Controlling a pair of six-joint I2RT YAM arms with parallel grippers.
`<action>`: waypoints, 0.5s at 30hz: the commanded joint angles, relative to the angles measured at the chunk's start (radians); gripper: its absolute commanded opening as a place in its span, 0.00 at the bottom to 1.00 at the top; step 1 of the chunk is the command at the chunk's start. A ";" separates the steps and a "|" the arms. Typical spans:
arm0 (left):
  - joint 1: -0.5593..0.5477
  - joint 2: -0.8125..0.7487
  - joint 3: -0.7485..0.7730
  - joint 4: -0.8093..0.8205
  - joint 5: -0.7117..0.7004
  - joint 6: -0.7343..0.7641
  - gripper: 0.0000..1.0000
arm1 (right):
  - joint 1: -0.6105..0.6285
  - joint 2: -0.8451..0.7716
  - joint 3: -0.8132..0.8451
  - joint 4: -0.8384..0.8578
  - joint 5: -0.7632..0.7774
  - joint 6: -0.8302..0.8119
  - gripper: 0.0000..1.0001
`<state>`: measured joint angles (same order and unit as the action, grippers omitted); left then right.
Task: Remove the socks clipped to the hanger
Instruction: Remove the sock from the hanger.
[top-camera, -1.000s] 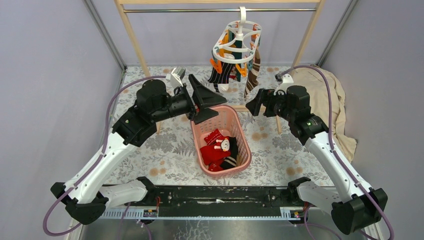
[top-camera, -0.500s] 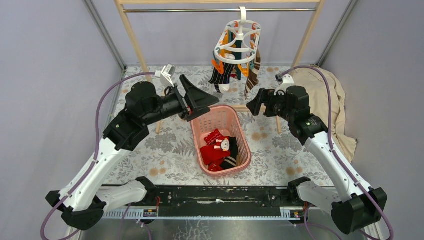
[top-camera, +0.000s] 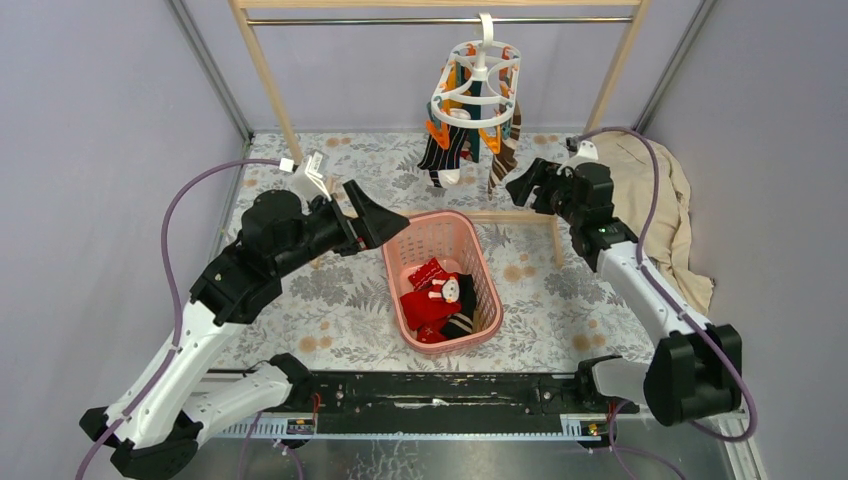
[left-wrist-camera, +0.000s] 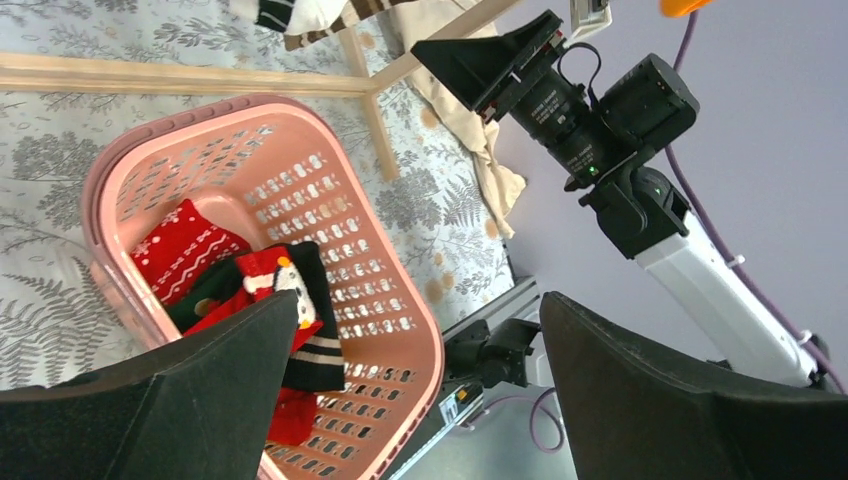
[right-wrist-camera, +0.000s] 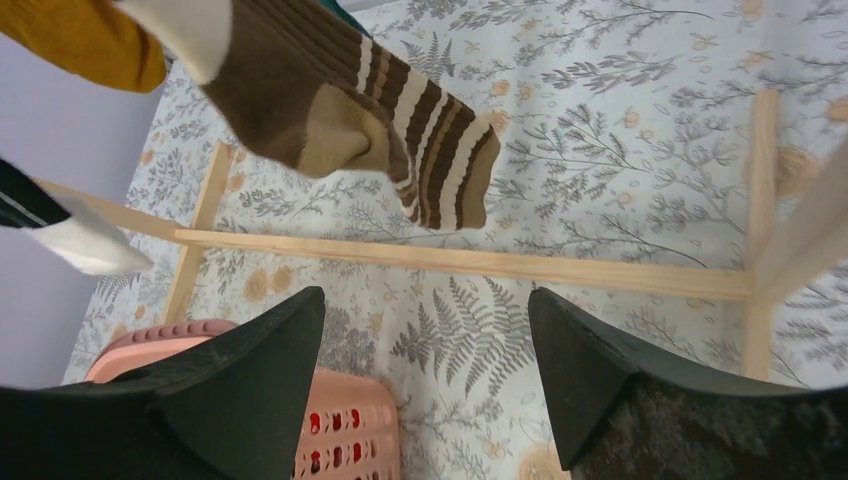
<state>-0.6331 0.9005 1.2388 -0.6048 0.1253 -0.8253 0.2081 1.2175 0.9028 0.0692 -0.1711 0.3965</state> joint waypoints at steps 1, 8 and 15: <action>0.006 -0.044 -0.053 -0.019 -0.028 0.030 0.99 | -0.002 0.057 -0.038 0.323 -0.057 0.026 0.81; 0.006 -0.098 -0.142 0.005 -0.002 -0.018 0.99 | -0.001 0.172 -0.033 0.539 -0.058 0.027 0.86; 0.006 -0.090 -0.136 0.006 0.018 -0.036 0.99 | -0.001 0.319 0.055 0.664 -0.106 0.084 0.77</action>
<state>-0.6331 0.8150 1.0973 -0.6182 0.1276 -0.8452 0.2081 1.4807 0.8742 0.5632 -0.2306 0.4374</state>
